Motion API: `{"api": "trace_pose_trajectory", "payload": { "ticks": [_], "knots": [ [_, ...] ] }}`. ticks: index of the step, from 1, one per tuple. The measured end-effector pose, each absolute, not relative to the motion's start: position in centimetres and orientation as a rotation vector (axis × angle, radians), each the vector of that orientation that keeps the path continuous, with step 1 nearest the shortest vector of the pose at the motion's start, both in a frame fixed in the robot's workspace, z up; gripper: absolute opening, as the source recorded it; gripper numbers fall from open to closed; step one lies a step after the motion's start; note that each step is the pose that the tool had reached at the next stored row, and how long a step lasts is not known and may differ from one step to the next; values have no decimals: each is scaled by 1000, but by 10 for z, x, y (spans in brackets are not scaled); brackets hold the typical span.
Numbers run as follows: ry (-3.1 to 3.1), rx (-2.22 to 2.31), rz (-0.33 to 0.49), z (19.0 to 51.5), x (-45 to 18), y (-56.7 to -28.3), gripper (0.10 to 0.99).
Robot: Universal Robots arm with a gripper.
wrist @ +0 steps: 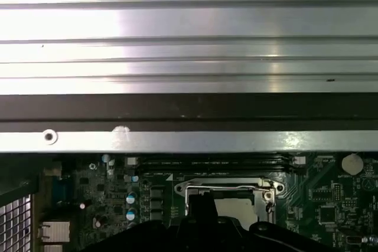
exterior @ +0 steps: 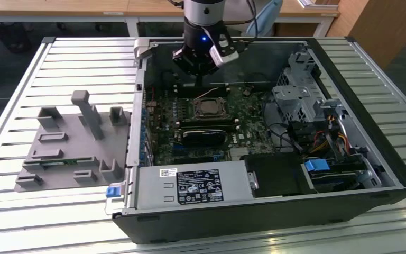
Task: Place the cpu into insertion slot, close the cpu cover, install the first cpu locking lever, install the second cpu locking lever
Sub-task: 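Install the first cpu locking lever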
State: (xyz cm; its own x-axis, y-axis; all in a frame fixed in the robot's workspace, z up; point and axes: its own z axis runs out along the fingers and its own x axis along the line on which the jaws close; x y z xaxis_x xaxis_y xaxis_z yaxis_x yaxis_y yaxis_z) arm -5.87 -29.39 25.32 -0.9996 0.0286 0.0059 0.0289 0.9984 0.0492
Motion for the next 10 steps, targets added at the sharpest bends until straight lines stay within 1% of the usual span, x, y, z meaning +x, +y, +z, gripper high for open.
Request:
{"api": "trace_pose_trajectory", "payload": {
  "ticks": [4, 7, 10],
  "knots": [
    [-3135, -45, -79, 253, -58, -294, 118],
    [-3135, -45, -102, 252, -58, -294, 118],
    [-3137, -45, -104, 250, -58, -294, 118]
  ]
}}
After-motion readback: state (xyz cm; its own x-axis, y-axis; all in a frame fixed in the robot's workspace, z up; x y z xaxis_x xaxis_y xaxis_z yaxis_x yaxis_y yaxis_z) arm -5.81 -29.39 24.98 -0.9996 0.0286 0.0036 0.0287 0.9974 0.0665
